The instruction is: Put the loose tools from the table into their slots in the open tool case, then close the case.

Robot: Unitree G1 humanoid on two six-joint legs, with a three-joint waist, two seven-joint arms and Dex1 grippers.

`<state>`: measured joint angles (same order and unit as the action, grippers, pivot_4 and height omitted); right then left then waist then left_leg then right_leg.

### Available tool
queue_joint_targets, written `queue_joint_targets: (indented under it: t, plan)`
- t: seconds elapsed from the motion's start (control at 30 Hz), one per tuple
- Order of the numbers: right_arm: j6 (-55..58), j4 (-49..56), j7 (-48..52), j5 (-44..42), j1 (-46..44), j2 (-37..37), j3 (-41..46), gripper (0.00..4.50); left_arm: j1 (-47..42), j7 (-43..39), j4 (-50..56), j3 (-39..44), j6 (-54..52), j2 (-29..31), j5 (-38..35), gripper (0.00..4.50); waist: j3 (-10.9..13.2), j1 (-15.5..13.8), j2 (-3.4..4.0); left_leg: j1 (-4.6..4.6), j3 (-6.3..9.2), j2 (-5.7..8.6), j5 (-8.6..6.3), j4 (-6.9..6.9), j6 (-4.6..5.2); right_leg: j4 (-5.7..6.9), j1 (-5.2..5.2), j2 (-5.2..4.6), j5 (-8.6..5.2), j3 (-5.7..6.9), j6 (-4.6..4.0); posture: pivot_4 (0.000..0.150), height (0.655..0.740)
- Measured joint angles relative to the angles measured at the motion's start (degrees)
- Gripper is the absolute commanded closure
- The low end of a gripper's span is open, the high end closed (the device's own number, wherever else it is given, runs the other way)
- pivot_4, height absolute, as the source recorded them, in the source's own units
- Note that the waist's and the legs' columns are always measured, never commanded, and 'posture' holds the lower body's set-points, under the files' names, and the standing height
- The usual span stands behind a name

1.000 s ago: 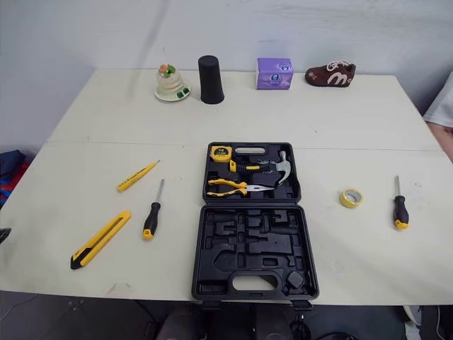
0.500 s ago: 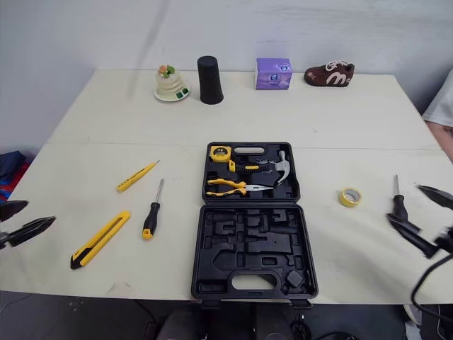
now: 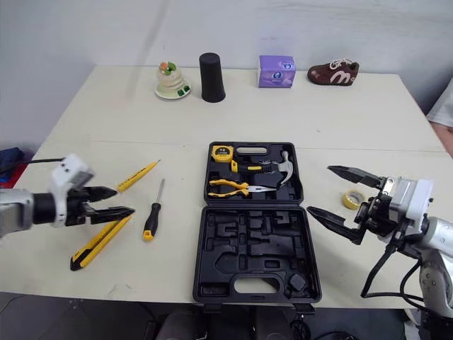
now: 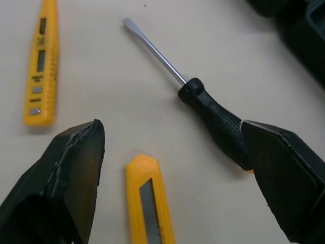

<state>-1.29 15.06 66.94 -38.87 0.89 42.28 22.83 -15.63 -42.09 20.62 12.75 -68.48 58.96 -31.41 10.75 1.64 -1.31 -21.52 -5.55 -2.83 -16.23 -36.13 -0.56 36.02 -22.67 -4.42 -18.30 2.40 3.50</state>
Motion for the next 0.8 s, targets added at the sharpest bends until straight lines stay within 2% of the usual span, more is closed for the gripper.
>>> queue_joint_targets:
  t: [0.13,0.23,0.4,0.57,0.67,0.8]
  plan:
    - [-0.1,0.3,0.3,0.2,0.7,0.0,0.0,0.0,-1.4,5.9,7.3,-1.7,-11.3,-0.5,-0.1,0.05,0.0,-0.1,-0.05,0.15,0.04,0.04,0.1,-0.06,0.06,0.26,0.04,0.02,0.0,-0.04,0.02,0.15,0.74]
    - [-0.6,0.3,1.1,0.5,1.5,-0.1,-0.1,0.0,-4.5,11.2,9.2,0.0,-17.2,-6.8,0.4,0.05,0.0,-0.2,-0.07,0.37,0.07,0.09,0.22,-0.1,0.04,0.45,0.17,0.01,0.0,-0.06,0.03,0.15,0.74]
    - [-1.4,0.3,3.1,0.6,1.5,-0.1,-1.0,0.0,-3.9,18.7,11.4,-0.9,-21.3,-17.2,2.5,0.05,0.1,0.0,-0.15,0.32,0.1,0.08,0.24,-0.13,0.0,0.5,0.14,0.05,0.0,-0.09,0.03,0.15,0.74]
    - [-2.1,0.1,5.1,0.7,-0.1,0.4,-1.5,0.0,-3.0,23.1,12.7,-1.8,-22.0,-20.8,4.8,0.05,0.1,-0.1,-0.16,0.34,0.1,0.08,0.42,-0.14,-0.33,0.51,0.14,0.06,0.0,-0.09,0.03,0.15,0.74]
    - [-2.2,0.0,5.7,1.1,-0.1,0.6,-1.5,0.0,-1.3,24.4,12.9,-2.7,-21.5,-20.8,5.6,0.91,0.1,-0.2,-0.18,0.34,0.11,0.08,0.42,-0.13,-0.33,0.5,0.13,0.05,0.0,-0.08,0.02,0.15,0.74]
    - [-2.1,-0.1,5.7,1.2,-0.1,0.6,-1.5,0.0,0.3,25.9,14.4,-2.7,-20.8,-22.4,6.8,2.73,0.1,-0.3,-0.17,0.34,0.1,0.11,0.41,-0.13,-0.31,0.48,0.16,-0.01,0.0,-0.09,0.02,0.15,0.74]
